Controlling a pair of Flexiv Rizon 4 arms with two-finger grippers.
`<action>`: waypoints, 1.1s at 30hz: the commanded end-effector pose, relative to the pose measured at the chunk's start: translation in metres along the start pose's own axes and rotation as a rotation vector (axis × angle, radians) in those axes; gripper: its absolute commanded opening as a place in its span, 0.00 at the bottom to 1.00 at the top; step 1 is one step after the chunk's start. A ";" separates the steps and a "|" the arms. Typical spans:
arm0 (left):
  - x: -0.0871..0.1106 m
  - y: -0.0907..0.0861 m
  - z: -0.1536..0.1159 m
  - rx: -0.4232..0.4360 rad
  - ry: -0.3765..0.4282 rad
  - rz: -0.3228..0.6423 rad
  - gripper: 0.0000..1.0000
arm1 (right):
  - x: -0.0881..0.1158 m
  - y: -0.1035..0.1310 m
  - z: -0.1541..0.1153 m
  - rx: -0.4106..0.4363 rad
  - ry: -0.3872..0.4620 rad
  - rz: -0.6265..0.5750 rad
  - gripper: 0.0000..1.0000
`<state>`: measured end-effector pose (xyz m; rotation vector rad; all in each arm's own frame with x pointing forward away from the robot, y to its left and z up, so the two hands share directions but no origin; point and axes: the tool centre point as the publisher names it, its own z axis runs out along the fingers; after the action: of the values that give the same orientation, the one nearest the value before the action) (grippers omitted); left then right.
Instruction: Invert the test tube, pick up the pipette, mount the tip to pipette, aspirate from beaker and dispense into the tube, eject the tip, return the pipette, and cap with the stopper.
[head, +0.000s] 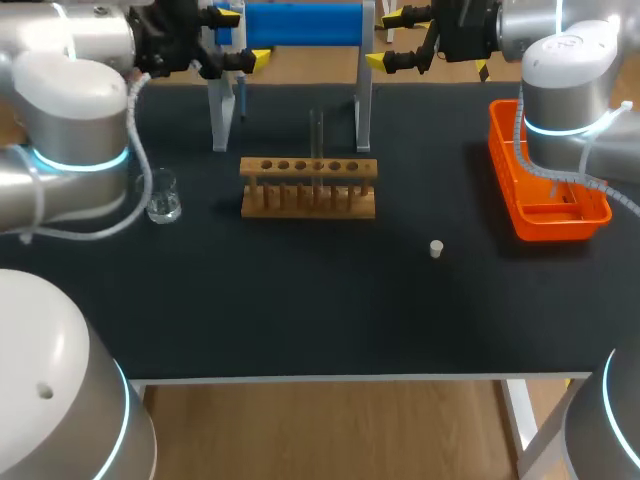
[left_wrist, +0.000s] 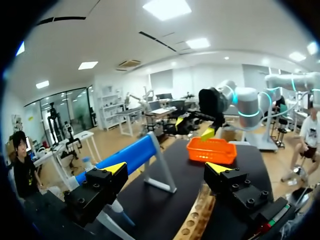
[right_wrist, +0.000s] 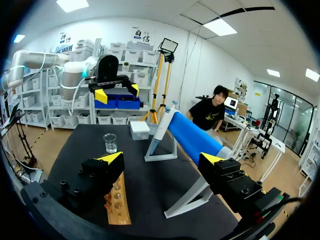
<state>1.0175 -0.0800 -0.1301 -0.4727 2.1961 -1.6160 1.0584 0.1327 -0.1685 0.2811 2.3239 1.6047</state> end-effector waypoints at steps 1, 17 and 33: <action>-0.004 0.003 -0.003 0.045 0.175 0.002 1.00 | -0.001 0.000 0.000 0.002 0.003 0.001 1.00; 0.047 0.016 0.007 0.048 0.229 0.070 1.00 | -0.001 0.000 0.000 0.002 0.003 0.001 1.00; 0.078 0.042 0.032 -0.008 0.305 0.050 1.00 | -0.001 0.000 0.000 0.002 0.003 0.001 1.00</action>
<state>0.9557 -0.1265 -0.1829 -0.1844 2.3917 -1.7534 1.0584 0.1327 -0.1685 0.2810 2.3240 1.6048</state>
